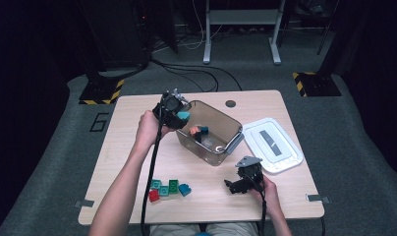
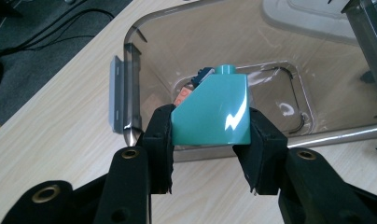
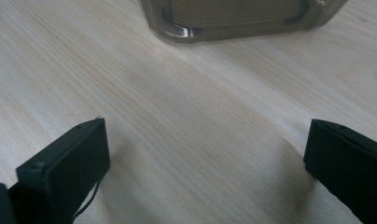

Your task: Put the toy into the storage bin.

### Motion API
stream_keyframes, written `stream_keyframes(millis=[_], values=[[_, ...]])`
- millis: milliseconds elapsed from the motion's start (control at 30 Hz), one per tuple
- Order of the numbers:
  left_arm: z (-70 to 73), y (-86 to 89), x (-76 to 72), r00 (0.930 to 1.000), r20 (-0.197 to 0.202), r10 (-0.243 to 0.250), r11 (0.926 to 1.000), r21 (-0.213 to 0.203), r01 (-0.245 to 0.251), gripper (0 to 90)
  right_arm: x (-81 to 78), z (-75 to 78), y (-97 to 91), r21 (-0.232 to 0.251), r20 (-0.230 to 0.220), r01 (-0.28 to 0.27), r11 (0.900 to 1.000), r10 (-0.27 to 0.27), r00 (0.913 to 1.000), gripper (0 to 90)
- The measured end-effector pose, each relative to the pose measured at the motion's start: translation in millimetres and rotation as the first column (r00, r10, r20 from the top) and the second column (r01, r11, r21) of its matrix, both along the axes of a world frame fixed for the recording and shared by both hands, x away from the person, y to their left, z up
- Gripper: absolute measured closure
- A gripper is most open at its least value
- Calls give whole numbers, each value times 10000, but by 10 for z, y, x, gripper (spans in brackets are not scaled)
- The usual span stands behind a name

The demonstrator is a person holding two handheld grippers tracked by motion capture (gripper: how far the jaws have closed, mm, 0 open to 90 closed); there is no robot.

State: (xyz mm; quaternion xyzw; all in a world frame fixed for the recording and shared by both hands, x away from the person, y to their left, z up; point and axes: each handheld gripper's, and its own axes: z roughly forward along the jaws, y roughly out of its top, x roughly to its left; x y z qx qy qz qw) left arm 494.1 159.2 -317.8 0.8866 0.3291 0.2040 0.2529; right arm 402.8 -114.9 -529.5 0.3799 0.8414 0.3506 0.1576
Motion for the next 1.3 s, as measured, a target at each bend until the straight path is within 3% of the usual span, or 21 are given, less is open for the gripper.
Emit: stream_keyframes(millis=[400,900,1033,1167,1300], values=[[-81,-183,173,9998,-194,-85,9999,112,87,589,-1,1,1,12,-6,24,10000,-24,10000,0],[-306,-334,408,9976,-685,40,9997,247,-23,589,-1,1,0,6,-4,20,10000,-20,10000,0],[-356,-339,468,9962,-852,197,9998,57,-193,580,-2,1,1,12,-8,23,10000,-23,10000,0],[-374,-361,471,9935,-1031,482,9988,95,-475,359,-1,1,0,9,-6,19,10000,-19,10000,0],[-314,-334,409,9942,-946,502,9987,48,-500,228,-2,1,0,10,-10,16,10000,-16,10000,0]])
